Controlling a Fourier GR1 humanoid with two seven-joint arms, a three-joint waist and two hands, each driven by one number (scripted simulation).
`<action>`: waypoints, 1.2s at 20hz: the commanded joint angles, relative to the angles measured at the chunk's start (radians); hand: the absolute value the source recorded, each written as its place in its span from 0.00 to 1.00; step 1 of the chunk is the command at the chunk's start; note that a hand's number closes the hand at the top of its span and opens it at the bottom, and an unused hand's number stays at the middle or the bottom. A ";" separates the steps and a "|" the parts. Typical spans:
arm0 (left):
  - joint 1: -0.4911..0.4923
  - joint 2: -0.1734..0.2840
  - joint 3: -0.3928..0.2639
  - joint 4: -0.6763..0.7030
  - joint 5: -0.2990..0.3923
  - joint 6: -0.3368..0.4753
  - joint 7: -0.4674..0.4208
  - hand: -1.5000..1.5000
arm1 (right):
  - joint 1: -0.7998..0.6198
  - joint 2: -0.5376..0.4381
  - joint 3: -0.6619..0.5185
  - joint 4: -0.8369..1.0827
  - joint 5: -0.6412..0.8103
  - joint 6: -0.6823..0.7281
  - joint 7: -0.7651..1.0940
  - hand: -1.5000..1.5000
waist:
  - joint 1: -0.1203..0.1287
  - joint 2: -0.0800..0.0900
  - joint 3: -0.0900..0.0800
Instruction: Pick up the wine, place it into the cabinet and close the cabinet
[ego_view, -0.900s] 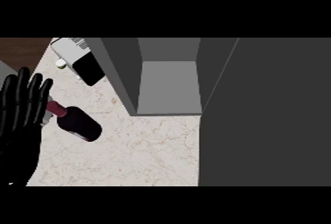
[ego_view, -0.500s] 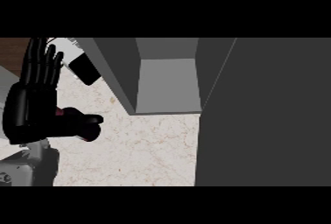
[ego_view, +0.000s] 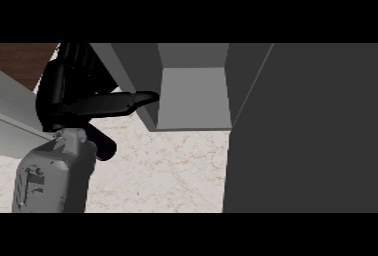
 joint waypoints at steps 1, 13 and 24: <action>-0.069 -0.010 -0.030 -0.027 -0.045 0.055 0.119 0.00 | -0.011 -0.022 -0.044 -0.043 -0.072 0.022 0.058 0.00 | 0.011 0.001 0.000; -0.083 -0.022 -0.168 -0.150 -0.177 0.209 0.292 0.00 | 0.029 -0.009 0.066 -0.243 -0.014 -0.059 0.232 0.00 | 0.010 -0.001 -0.001; -0.122 -0.022 -0.250 -0.212 -0.382 0.294 0.470 0.00 | 0.035 -0.020 0.102 -0.254 0.017 -0.083 0.233 0.00 | 0.008 -0.003 0.000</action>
